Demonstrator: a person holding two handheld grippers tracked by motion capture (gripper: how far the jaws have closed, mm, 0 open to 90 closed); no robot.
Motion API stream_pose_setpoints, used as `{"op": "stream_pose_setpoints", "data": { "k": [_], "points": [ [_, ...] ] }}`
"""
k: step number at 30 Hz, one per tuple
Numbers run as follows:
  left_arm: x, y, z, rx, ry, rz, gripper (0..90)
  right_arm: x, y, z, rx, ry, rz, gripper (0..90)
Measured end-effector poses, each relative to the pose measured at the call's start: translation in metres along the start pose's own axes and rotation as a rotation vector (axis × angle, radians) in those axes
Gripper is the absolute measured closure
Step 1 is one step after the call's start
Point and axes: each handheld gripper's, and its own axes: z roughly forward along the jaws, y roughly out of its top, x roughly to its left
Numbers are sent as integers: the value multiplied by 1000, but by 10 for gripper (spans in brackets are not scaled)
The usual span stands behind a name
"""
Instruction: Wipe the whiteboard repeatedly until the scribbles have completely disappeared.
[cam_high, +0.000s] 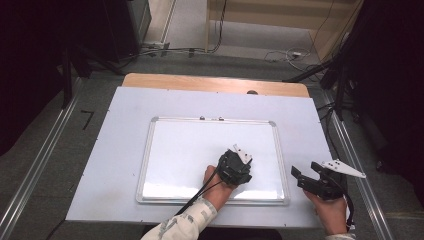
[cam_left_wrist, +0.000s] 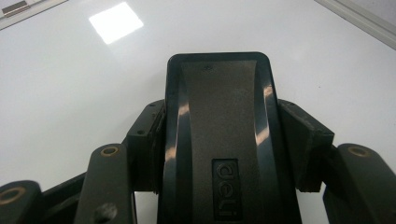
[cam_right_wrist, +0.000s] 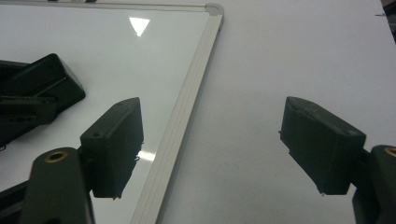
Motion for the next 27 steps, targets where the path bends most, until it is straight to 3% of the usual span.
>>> {"op": "stream_pose_setpoints", "data": {
  "k": [27],
  "points": [
    [-6,6,6,-5,-17,7,408,-1,-1,1,3,4,7,202]
  ]
}}
